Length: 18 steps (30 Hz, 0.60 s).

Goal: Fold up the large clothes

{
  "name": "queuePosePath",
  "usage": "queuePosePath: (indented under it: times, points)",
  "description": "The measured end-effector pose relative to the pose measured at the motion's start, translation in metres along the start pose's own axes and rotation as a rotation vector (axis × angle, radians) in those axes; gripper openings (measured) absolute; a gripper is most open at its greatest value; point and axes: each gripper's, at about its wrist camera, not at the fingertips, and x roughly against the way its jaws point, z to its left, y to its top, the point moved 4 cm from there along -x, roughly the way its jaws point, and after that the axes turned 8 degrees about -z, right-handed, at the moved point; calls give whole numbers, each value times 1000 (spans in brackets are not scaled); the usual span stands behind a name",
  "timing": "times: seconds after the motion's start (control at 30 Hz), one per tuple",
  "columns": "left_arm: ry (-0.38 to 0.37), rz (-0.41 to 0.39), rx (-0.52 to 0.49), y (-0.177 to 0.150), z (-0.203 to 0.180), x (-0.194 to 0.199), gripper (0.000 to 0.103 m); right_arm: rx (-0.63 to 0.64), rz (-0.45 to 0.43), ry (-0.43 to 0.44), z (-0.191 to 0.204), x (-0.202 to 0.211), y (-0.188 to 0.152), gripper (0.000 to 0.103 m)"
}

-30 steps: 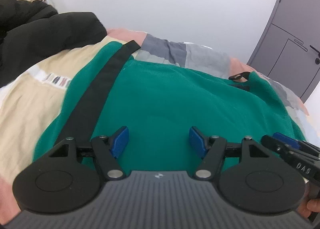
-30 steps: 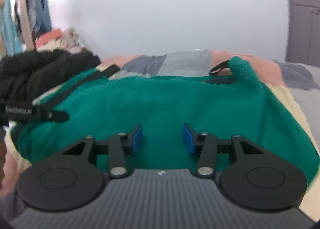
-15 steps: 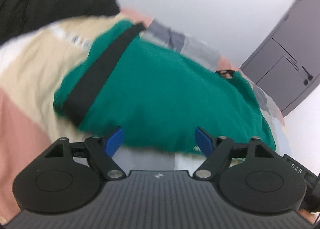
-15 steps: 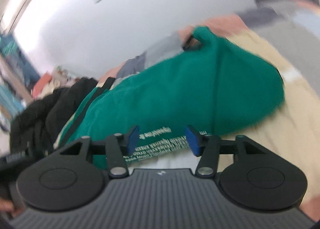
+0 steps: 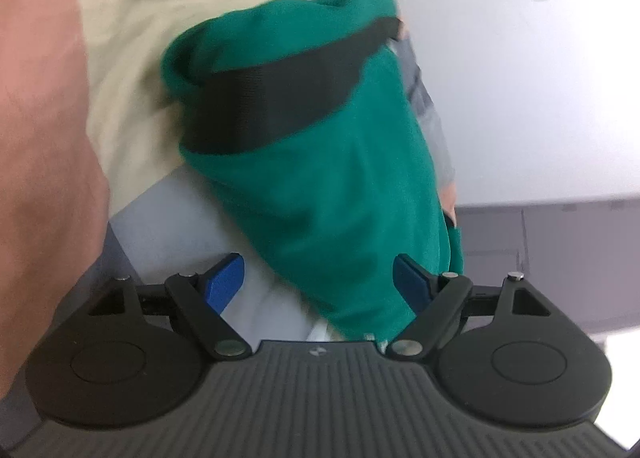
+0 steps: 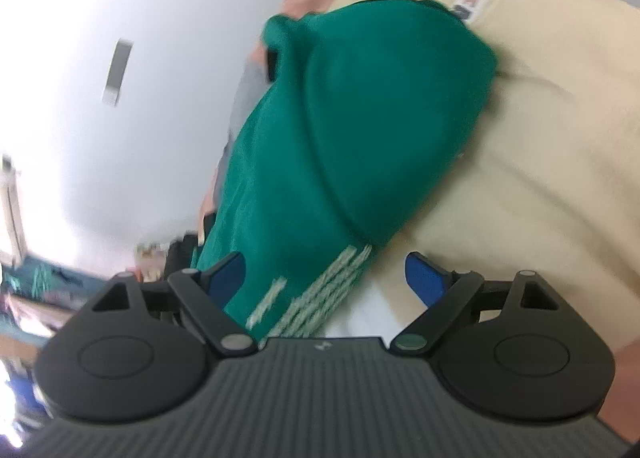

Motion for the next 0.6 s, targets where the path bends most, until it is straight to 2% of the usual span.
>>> queuePosePath:
  times: [0.2,0.37,0.43,0.5,0.53,0.6]
  points:
    - [-67,-46,98,13,6,-16,85,-101,-48,41,-8,-23,12,90]
    - [-97,-96,114,22,8,-21,83,-68,-67,47,-5,-41,17,91]
    - [-78,-112,93,25,8,-22,67,-47,-81,51,-3,-46,18,90]
    - [-58,-125,75,27,9,-20,57,-14,-94,53,1,-50,19,85]
    - [-56,-133,64,27,7,-19,49,11,-100,50,-2,-50,23,73]
    - [-62,-154,23,24,0,-12,37,60,-108,49,0,-48,25,60]
